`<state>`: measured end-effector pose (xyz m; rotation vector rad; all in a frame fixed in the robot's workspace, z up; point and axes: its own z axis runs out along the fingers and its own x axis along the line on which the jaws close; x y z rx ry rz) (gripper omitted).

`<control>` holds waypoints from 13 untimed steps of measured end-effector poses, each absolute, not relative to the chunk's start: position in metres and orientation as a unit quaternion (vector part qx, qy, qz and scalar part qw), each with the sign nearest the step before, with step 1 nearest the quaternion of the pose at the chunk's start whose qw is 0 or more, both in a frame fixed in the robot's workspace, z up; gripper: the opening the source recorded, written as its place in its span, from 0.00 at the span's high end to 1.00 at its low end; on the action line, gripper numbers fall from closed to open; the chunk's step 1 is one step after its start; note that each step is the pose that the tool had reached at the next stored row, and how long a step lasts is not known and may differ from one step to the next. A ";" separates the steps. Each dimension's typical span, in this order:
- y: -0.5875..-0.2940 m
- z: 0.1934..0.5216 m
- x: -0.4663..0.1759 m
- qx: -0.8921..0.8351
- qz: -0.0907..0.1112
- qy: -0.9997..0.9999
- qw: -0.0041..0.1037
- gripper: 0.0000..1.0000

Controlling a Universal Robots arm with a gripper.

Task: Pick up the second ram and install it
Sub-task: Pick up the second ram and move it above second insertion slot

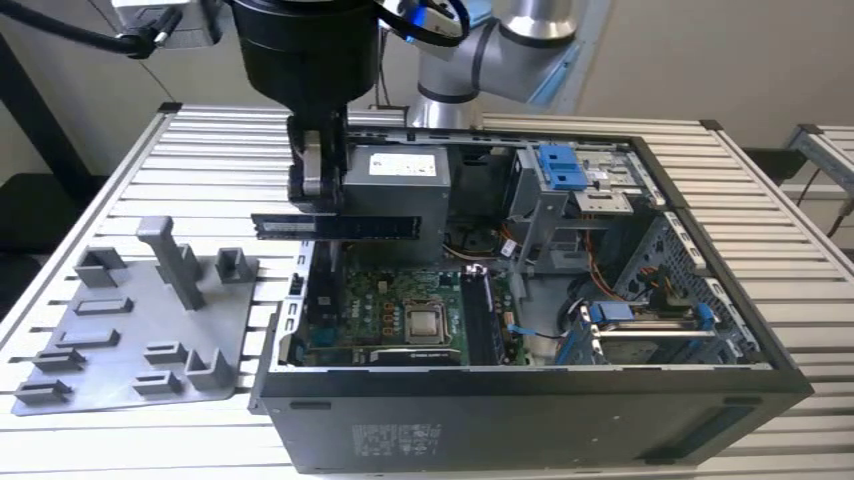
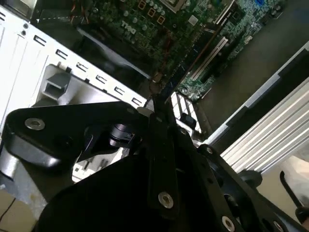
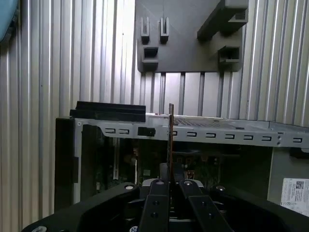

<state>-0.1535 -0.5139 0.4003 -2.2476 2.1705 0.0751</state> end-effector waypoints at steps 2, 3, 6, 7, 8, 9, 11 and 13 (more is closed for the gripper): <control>-0.514 0.400 -0.148 -0.719 0.024 0.694 0.008 0.86; -0.514 0.400 -0.145 -0.719 0.024 0.694 0.008 0.86; -0.514 0.400 -0.135 -0.719 0.024 0.694 0.008 0.86; -0.514 0.400 -0.131 -0.719 0.024 0.694 0.008 0.86; -0.514 0.400 -0.127 -0.719 0.024 0.694 0.008 0.86; -0.514 0.400 -0.123 -0.719 0.024 0.694 0.008 0.86; -0.514 0.400 -0.114 -0.719 0.024 0.694 0.008 0.86; -0.514 0.400 -0.106 -0.719 0.024 0.694 0.008 0.86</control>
